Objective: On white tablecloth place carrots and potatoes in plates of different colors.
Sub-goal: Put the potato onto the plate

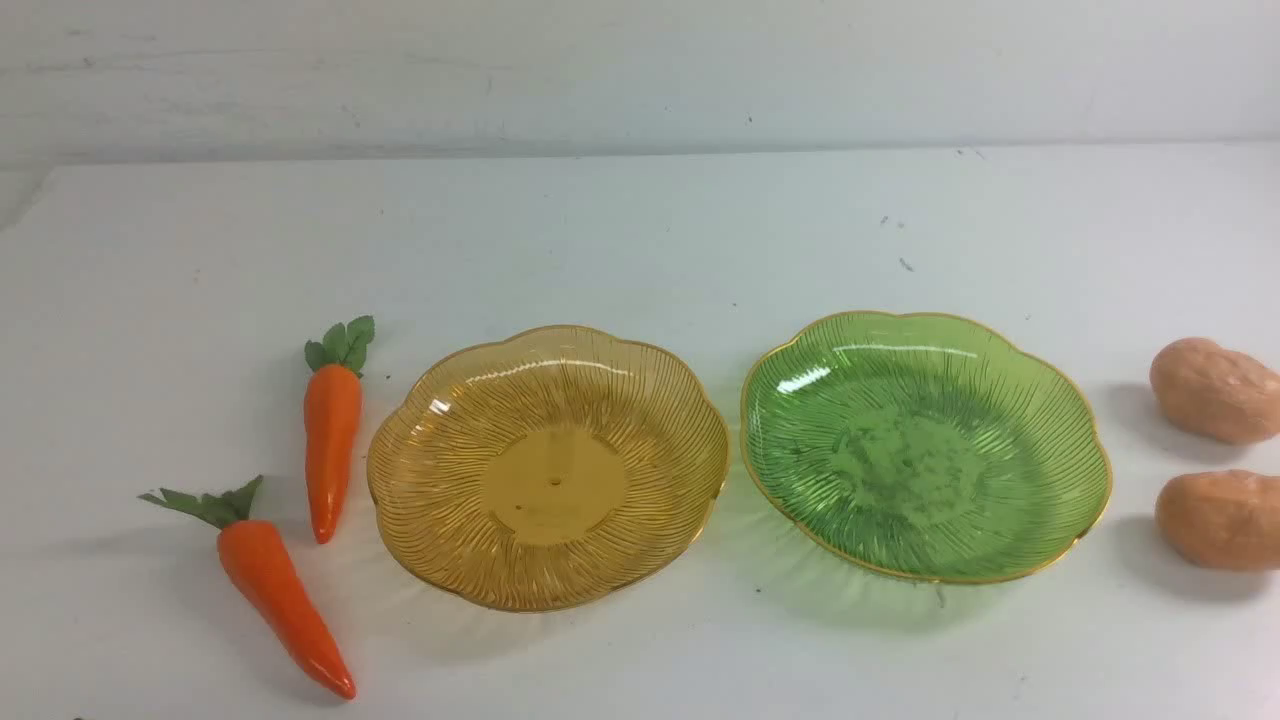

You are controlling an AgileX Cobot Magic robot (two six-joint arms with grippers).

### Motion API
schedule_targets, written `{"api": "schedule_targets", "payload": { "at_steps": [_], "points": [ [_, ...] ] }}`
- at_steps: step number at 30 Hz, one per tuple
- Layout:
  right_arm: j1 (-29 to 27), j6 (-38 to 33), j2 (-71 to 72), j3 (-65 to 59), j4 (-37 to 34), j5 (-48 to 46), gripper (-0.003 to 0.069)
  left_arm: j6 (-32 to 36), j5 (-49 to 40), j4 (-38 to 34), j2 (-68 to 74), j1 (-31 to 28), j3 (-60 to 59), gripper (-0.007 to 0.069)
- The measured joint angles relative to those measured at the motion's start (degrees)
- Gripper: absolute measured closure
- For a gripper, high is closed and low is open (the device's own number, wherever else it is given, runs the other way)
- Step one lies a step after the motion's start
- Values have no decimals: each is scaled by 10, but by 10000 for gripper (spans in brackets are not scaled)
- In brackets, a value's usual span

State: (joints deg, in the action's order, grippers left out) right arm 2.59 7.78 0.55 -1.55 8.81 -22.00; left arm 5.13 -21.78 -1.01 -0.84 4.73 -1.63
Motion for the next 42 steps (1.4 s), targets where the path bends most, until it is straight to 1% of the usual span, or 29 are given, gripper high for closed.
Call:
{"api": "schedule_targets", "payload": {
  "at_steps": [27, 31, 35, 36, 38, 40, 41, 42],
  "points": [
    [0, 1, 0, 0, 4, 0, 674, 0, 0, 0, 0, 0, 0, 627],
    [0, 3, 0, 0, 34, 0, 674, 0, 0, 0, 0, 0, 0, 627],
    [0, 3, 0, 0, 118, 4, 674, 0, 0, 0, 0, 0, 0, 627],
    [0, 23, 0, 0, 135, 21, 674, 0, 0, 0, 0, 0, 0, 627],
    [0, 53, 0, 0, 125, 39, 674, 0, 0, 0, 0, 0, 0, 627],
    [0, 148, 0, 0, 30, 91, 674, 0, 0, 0, 0, 0, 0, 627],
    [0, 228, 0, 0, -34, 121, 674, 0, 0, 0, 0, 0, 0, 627],
    [0, 239, 0, 0, -45, 125, 674, 0, 0, 0, 0, 0, 0, 627]
  ]
}}
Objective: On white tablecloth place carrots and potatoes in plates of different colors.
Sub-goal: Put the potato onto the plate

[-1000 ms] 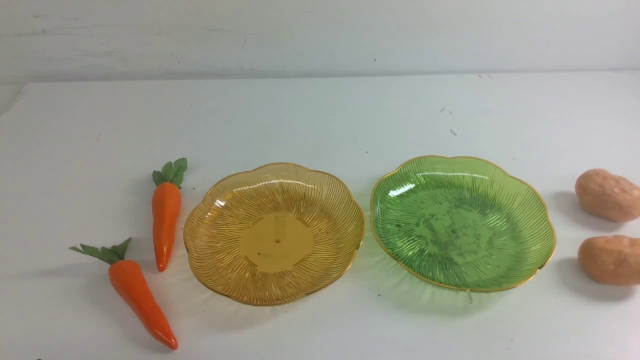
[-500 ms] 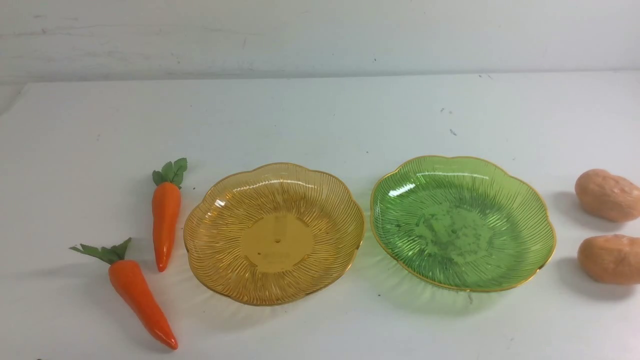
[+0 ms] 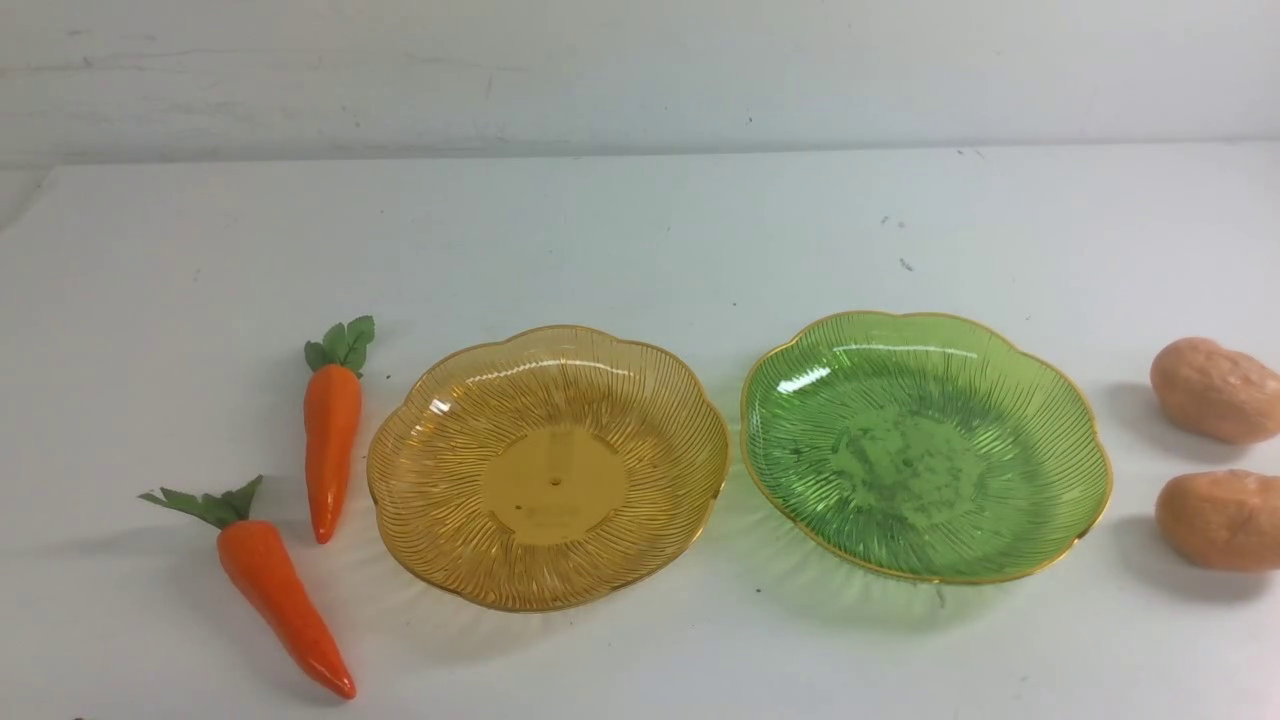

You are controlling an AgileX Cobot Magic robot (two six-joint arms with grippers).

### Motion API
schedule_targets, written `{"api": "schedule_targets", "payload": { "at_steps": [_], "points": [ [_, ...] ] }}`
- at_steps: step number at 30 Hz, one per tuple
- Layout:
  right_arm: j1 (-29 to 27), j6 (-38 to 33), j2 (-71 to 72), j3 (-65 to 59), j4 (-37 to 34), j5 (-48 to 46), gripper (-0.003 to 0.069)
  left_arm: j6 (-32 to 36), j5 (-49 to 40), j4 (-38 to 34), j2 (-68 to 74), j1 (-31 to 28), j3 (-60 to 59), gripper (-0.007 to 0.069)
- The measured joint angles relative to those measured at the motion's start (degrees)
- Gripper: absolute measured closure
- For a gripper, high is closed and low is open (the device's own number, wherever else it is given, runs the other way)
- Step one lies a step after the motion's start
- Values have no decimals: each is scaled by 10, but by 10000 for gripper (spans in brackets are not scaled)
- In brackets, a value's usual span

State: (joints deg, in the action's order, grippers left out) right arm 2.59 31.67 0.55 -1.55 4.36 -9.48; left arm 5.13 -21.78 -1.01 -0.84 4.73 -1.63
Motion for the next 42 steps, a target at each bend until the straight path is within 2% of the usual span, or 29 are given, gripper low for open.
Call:
{"api": "schedule_targets", "payload": {
  "at_steps": [1, 2, 3, 5, 7, 10, 13, 14, 17, 19, 24, 30, 33, 34, 38, 40, 42],
  "points": [
    [0, 88, 0, 0, -86, 35, 674, 0, 0, 0, 0, 0, 0, 627],
    [0, 96, 0, 0, -94, 35, 674, 0, 0, 0, 0, 0, 0, 627],
    [0, 140, 0, 0, -139, 47, 674, 0, 0, 0, 0, 0, 0, 627],
    [0, 178, 0, 0, -180, 51, 674, 0, 0, 0, 0, 0, 0, 627],
    [7, 184, 0, 0, -187, 53, 674, 0, 0, 0, 0, 0, 0, 627],
    [27, 157, 0, 24, -162, 39, 674, 0, 0, 0, 0, 0, 0, 627],
    [47, 83, -12, 141, -86, 2, 674, 0, 0, 0, 0, 0, 0, 627],
    [49, 61, -30, 189, -61, -28, 674, 0, 0, 0, 0, 0, 0, 627],
    [50, 16, -106, 306, -7, -194, 674, 0, 0, 0, 0, 0, 0, 627],
    [51, -4, -141, 342, 11, -277, 674, 0, 0, 0, 0, 0, 0, 627],
    [51, -49, -231, 405, 23, -417, 672, 0, 0, 0, 0, 0, 0, 627],
    [51, -87, -306, 415, 17, -476, 672, -11, 1, -10, 0, 0, 0, 627],
    [51, -96, -336, 415, 13, -488, 671, -67, 8, -73, 0, 0, 0, 627],
    [51, -101, -359, 415, 11, -495, 671, -118, 15, -154, 0, 0, -1, 627],
    [51, -106, -420, 415, 11, -521, 670, -242, 29, -349, 0, 0, -1, 627],
    [51, -108, -457, 415, 28, -526, 670, -270, 45, -420, 0, 0, -1, 627],
    [51, -108, -498, 415, 62, -508, 668, -272, 80, -454, 0, 0, -1, 627]
  ]
}}
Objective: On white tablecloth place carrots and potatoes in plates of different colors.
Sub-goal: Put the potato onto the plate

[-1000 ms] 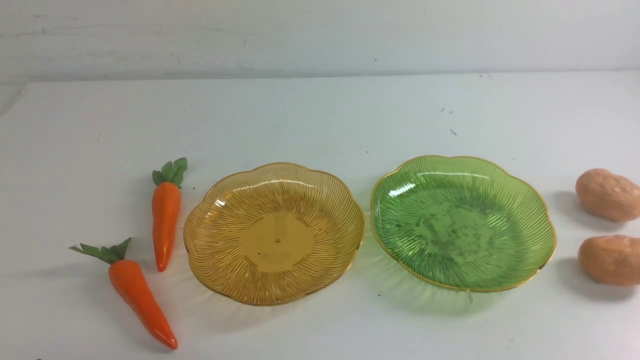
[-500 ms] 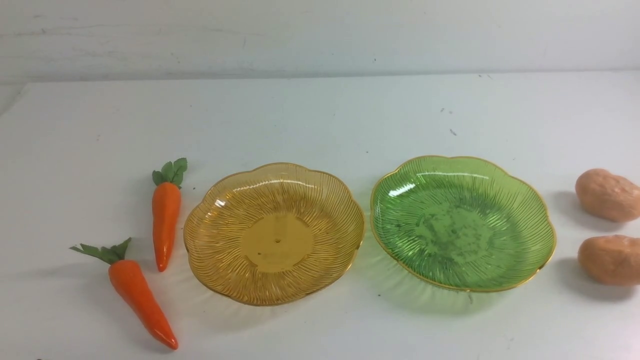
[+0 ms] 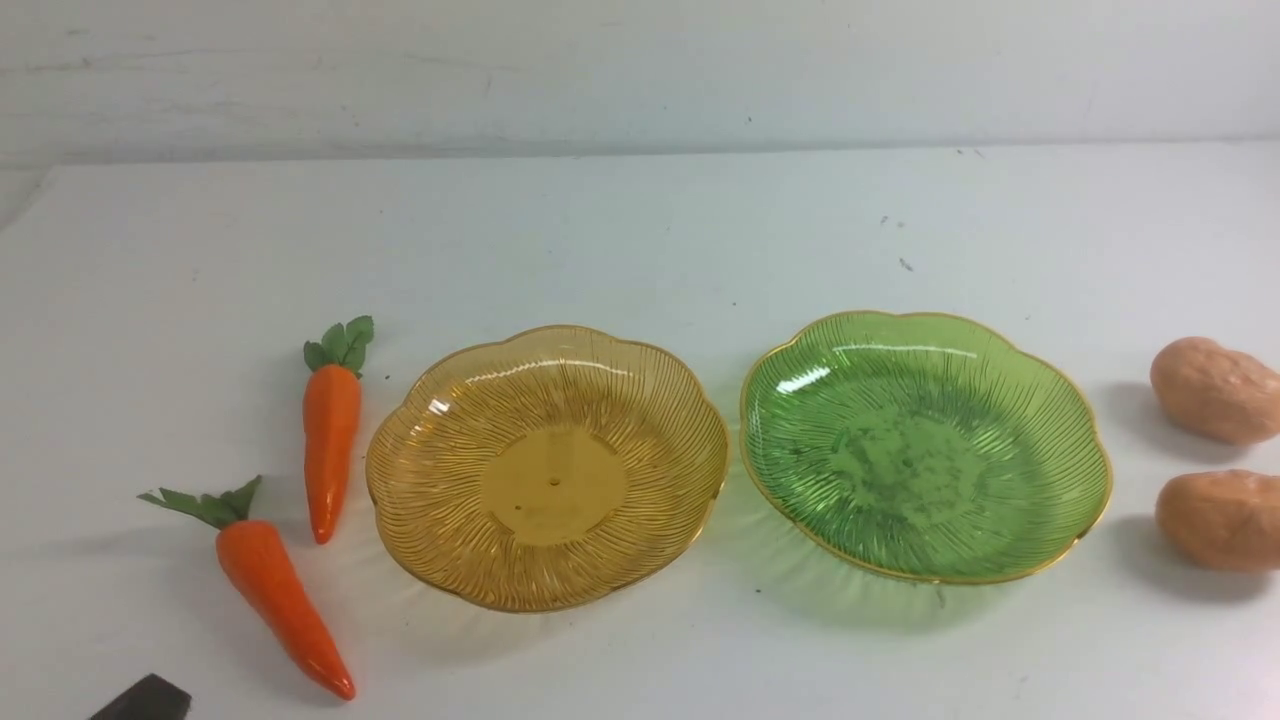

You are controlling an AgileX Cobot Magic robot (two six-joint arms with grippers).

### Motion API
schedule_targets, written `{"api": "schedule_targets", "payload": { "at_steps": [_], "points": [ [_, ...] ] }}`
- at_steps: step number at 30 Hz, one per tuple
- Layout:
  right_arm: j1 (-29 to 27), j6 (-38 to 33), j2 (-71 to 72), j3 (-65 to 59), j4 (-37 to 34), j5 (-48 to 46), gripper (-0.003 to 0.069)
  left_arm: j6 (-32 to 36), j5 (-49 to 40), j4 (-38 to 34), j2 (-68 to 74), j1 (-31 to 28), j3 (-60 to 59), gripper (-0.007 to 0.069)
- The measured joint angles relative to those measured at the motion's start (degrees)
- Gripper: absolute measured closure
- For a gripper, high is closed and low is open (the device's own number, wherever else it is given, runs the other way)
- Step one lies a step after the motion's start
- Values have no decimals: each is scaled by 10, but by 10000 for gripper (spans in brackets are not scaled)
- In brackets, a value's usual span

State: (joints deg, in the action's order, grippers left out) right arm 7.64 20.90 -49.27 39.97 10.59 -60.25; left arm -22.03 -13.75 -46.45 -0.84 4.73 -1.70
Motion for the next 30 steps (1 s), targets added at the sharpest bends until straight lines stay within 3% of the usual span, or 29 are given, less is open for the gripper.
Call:
{"api": "schedule_targets", "payload": {
  "at_steps": [9, 14, 17, 19, 22, 26, 30],
  "points": [
    [-6, 7, -154, 12, 33, 91, 634, 4, 89, -56, 0, 0, 0, 627],
    [-57, 3, -239, 65, 32, 118, 582, 72, 196, -68, 0, 0, -1, 627],
    [-94, -25, -296, 121, 13, 108, 529, 139, 104, -69, 22, 0, 20, 627],
    [-105, -30, -330, 147, -12, 104, 456, 175, 0, -60, 75, 0, 54, 627],
    [-111, -22, -363, 161, -27, 118, 347, 196, -81, -40, 144, 0, 89, 627],
    [-118, 47, -414, 178, -35, 130, 149, 216, -199, 20, 267, 0, 161, 627],
    [-120, 130, -442, 184, -36, 122, 48, 227, -280, 81, 355, 0, 224, 627]
  ]
}}
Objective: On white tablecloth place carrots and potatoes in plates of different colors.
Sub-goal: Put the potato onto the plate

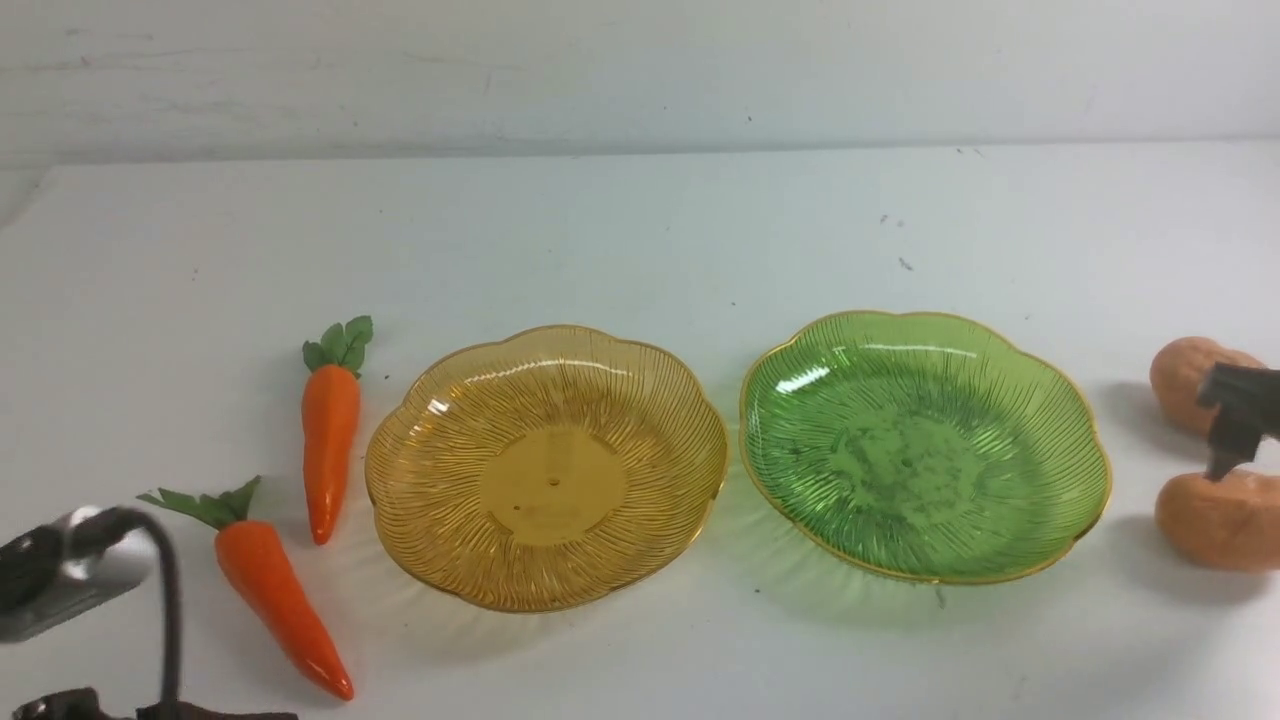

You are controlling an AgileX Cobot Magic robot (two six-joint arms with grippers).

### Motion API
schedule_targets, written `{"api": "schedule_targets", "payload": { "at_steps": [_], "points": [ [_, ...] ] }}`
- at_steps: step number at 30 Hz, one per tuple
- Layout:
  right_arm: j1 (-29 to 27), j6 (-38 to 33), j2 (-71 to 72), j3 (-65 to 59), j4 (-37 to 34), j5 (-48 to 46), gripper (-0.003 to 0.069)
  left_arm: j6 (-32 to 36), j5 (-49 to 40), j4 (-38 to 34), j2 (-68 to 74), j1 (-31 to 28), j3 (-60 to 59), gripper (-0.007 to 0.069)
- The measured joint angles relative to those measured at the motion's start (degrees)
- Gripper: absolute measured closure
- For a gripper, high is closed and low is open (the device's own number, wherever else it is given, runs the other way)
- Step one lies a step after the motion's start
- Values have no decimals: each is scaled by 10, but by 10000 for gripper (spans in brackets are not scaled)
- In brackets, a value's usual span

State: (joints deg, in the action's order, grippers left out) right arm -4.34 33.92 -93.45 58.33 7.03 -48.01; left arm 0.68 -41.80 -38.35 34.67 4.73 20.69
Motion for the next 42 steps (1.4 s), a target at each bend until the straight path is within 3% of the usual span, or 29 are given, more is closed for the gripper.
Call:
{"api": "schedule_targets", "payload": {
  "at_steps": [5, 11, 15, 18, 24, 27, 29, 32, 35, 37, 42],
  "points": [
    [0, 135, -39, 2, 2, 6, -27, 4, -62, 86, 87, 0, 68, 627],
    [-1, 223, -64, 8, 28, 49, -32, 4, -72, 131, 104, 0, 99, 627],
    [-1, 237, -80, 15, 47, 53, -13, 4, -86, 134, 104, 0, 102, 627],
    [-1, 225, -83, 17, 51, 53, 61, 4, -91, 135, 104, 0, 102, 627],
    [-1, 144, -66, 15, 48, 29, 63, 9, -91, 136, 104, 0, 102, 627],
    [-1, 56, -28, 17, 29, -17, 83, 11, -91, 136, 104, 0, 102, 627],
    [-1, -7, 8, 33, -18, -40, 83, 13, -91, 136, 104, 0, 102, 627],
    [17, -176, 60, 66, -148, -20, 83, 13, -90, 137, 104, 0, 102, 627],
    [74, -307, 55, 71, -238, 18, 85, 13, -83, 136, 104, 0, 102, 627],
    [120, -367, 31, 71, -253, 28, 85, 13, -80, 135, 104, 0, 102, 627],
    [164, -384, -15, 71, -230, 40, 87, 13, -79, 134, 104, 0, 102, 627]
  ]
}}
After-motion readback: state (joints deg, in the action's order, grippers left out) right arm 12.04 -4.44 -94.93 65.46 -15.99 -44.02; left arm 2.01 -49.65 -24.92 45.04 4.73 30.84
